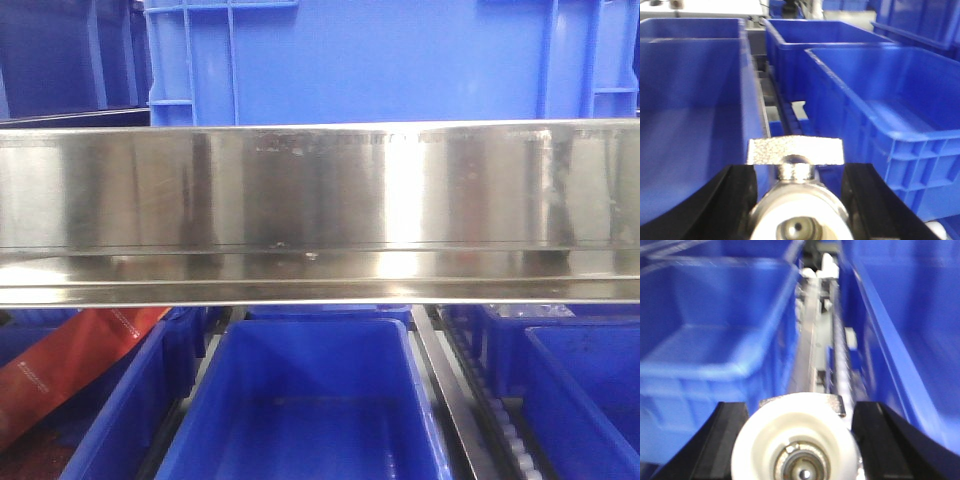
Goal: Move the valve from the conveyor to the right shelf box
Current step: 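Move both held valves over the blue bin on the shelf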
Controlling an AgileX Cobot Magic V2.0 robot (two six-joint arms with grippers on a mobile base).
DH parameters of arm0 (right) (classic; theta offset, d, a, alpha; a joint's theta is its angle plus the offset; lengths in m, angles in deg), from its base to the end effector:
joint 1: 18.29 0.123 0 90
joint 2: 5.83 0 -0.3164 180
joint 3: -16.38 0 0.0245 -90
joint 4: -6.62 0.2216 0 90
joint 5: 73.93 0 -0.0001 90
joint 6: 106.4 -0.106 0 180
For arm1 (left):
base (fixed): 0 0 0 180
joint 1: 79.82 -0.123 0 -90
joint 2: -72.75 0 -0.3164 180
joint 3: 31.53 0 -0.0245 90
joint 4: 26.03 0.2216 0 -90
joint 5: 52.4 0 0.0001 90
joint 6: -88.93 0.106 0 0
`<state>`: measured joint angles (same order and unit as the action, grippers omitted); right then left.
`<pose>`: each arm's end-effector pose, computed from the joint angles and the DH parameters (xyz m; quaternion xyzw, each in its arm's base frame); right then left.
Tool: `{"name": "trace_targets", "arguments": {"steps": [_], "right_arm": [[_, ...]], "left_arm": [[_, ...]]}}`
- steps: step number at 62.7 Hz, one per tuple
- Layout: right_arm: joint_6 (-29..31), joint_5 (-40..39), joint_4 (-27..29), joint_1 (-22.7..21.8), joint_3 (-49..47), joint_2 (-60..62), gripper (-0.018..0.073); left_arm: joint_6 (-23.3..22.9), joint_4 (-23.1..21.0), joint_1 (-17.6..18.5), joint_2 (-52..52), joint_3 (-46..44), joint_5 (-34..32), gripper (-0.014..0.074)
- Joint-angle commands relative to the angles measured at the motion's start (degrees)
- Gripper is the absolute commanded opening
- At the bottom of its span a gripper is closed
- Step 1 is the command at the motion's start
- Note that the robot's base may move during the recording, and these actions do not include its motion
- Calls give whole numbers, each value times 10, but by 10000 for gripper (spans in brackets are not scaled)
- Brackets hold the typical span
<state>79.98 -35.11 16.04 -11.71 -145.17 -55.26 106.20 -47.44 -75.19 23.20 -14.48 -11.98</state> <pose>0.0896 0.0213 0.4398 -0.0698 0.7968 0.0805 0.5948 0.0855 -0.0321 0.4475 0.1088 0.7836 -0.1155 0.6007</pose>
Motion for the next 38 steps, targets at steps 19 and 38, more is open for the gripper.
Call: {"name": "trace_targets", "arguments": {"steps": [19, 38], "right_arm": [[10, -48, 3, 118, -156, -159, -162], [10, -54, 25, 148, -293, -307, -162]], "left_arm": [[82, -133, 31, -169, -154, -24, -111], [81, -89, 194, -324, -282, -98, -111]]}}
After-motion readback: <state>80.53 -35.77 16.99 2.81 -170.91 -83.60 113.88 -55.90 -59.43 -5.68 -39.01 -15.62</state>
